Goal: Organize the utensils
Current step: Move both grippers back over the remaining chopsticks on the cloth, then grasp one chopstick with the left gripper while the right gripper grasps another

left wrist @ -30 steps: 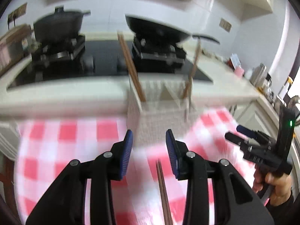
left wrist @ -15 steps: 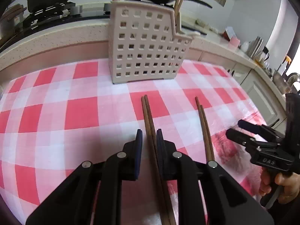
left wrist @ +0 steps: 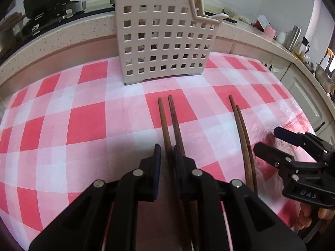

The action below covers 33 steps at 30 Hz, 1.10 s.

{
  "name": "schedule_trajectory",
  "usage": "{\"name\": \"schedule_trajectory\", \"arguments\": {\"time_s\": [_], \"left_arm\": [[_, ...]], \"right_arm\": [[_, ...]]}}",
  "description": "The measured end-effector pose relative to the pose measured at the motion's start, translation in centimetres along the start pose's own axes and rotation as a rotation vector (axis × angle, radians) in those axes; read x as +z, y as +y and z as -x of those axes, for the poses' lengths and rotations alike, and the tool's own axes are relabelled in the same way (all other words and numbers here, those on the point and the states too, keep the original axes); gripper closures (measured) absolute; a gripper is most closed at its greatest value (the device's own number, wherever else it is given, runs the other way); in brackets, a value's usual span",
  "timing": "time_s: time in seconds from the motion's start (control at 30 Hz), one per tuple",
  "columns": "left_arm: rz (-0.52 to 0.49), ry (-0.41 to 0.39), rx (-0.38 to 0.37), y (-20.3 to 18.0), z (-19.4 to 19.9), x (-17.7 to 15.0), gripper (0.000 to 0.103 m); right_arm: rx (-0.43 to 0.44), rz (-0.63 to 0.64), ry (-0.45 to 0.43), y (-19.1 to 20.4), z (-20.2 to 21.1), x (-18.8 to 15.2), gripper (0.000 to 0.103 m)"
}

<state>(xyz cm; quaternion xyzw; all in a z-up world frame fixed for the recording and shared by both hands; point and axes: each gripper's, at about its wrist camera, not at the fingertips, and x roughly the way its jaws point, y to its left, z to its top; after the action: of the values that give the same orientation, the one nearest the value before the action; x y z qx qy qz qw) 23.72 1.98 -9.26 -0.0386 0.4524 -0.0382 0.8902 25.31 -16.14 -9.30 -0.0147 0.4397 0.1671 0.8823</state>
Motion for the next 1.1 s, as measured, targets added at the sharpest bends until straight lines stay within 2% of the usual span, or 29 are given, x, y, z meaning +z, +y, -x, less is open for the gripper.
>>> {"name": "schedule_trajectory", "arguments": {"time_s": [0.1, 0.4, 0.43, 0.5, 0.7, 0.77, 0.83, 1.1], "left_arm": [[-0.009, 0.001, 0.011, 0.1, 0.1, -0.1, 0.095], [0.019, 0.008, 0.006, 0.8, 0.4, -0.3, 0.095], [0.02, 0.009, 0.01, 0.8, 0.5, -0.4, 0.095], [0.023, 0.01, 0.015, 1.0, 0.6, -0.5, 0.094], [0.031, 0.013, 0.016, 1.3, 0.8, -0.6, 0.094], [0.029, 0.014, 0.017, 1.3, 0.8, -0.7, 0.094], [0.03, 0.015, 0.014, 1.3, 0.8, -0.7, 0.094], [0.021, 0.018, 0.013, 1.4, 0.8, -0.7, 0.095]], "right_arm": [[-0.032, 0.004, -0.002, 0.4, -0.3, 0.1, 0.032], [-0.1, 0.053, -0.012, 1.2, -0.7, 0.4, 0.032], [-0.104, 0.058, -0.011, 1.2, -0.7, 0.4, 0.041], [-0.114, 0.073, -0.007, 1.1, -0.8, 0.3, 0.05], [-0.108, 0.098, -0.004, 1.4, -0.6, 0.2, 0.054], [-0.077, 0.123, -0.007, 1.7, -0.7, 0.1, 0.064], [-0.038, 0.16, -0.008, 2.2, -0.6, 0.1, 0.081], [0.032, 0.238, 0.005, 2.0, -0.6, 0.3, 0.091]]}}
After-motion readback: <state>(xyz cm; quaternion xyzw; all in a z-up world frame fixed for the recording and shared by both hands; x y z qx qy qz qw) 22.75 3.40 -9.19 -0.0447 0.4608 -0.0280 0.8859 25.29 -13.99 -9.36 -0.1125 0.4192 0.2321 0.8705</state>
